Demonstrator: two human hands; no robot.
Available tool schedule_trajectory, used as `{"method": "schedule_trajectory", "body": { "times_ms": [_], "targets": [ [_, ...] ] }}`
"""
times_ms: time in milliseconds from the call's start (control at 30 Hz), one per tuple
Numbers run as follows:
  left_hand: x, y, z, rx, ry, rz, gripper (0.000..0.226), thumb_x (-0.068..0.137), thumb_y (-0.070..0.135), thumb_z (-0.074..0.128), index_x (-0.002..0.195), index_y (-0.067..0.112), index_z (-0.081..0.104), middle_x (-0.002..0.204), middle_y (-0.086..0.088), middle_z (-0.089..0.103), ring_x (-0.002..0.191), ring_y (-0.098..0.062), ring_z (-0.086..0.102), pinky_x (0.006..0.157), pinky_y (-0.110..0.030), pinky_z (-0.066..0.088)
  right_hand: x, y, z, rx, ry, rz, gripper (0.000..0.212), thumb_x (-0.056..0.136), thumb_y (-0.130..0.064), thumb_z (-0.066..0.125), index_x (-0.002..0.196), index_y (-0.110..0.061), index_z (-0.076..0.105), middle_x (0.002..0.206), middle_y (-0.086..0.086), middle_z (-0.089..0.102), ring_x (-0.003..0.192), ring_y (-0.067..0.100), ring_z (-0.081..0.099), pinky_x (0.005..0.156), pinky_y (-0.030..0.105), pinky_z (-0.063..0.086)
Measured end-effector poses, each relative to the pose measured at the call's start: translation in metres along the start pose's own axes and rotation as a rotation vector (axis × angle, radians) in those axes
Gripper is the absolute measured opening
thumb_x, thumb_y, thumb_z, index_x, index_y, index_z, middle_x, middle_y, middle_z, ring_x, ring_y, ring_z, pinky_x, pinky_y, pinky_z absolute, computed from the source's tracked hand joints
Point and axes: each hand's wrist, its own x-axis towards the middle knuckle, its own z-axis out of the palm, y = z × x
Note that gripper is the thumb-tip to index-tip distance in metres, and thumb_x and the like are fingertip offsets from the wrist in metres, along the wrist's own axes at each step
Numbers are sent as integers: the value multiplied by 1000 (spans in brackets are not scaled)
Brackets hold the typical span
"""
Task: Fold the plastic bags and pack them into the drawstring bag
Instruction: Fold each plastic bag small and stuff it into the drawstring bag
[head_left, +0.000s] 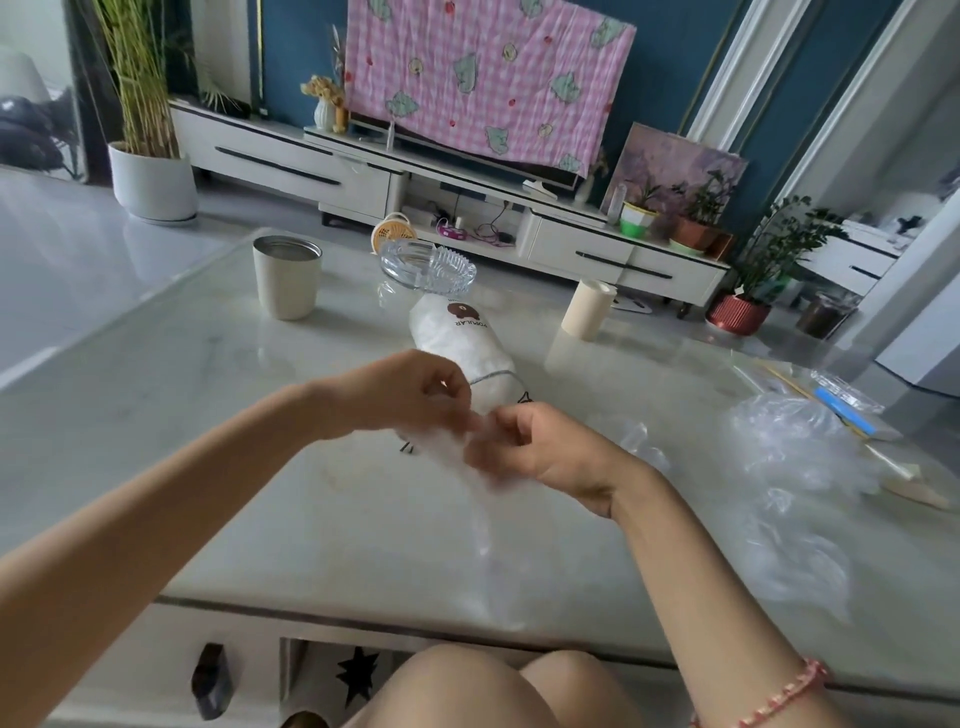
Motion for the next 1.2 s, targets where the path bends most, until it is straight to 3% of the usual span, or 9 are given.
{"method": "schedule_trajectory", "body": {
  "times_ms": [133,300,467,601,734,834,1001,1101,1201],
  "targets": [
    [-6,2,-13,-406,389,76,19,78,27,69,86,13,58,61,7,65,50,-5,53,52,-17,41,-9,4,-5,236,212,-52,5,86,-8,63,82,-8,60,64,-3,59,51,5,54,51,17,45],
    [-25,-5,44,-614,73,12,45,74,45,73,103,12,63,90,-2,69,82,-12,66,77,-30,54,-16,8,3,464,272,-59,9,89,-8,58,93,-4,65,79,5,68,63,11,63,58,22,52],
    [-18,-5,58,-537,192,11,15,91,18,57,93,5,66,78,-4,65,65,-8,63,61,-25,55,-20,13,7,503,300,-69,20,88,-4,57,106,-9,65,106,13,69,99,27,65,94,41,48],
    [-18,-8,56,-575,137,-24,9,89,9,61,92,3,66,82,-9,64,70,-17,60,62,-26,55,-18,14,8,474,371,-107,25,86,8,53,78,-11,68,84,9,69,84,24,60,81,32,49],
    [-17,-6,51,-990,97,-204,30,94,20,40,85,6,65,82,-13,67,75,-25,61,72,-31,51,-17,13,11,212,465,-219,59,80,21,43,50,-22,70,84,-7,65,81,2,60,70,15,46],
    [-21,-5,52,-976,-84,-199,40,90,42,42,88,16,73,84,-7,70,68,-18,66,69,-31,49,-15,13,18,113,528,-310,60,78,23,42,51,-24,68,86,-6,63,83,-5,59,75,12,46],
    [-19,-15,58,-792,26,-275,10,89,12,56,81,11,61,60,1,53,47,-8,50,41,-15,36,-26,22,12,155,496,-280,35,82,10,52,83,-20,70,89,-2,65,76,3,56,73,13,45],
    [-15,-23,56,-791,103,-289,9,90,13,58,91,5,60,70,-6,59,59,-17,52,51,-23,42,-38,34,11,-531,661,-489,57,68,-1,56,119,-25,54,125,-2,53,111,9,48,98,21,34],
    [-15,-19,61,-796,131,-263,17,93,6,50,80,6,61,68,-7,60,56,-15,56,54,-23,47,-38,48,36,-1003,538,-651,67,66,-9,51,130,-23,42,139,2,38,127,19,34,107,25,22]
  ]
}}
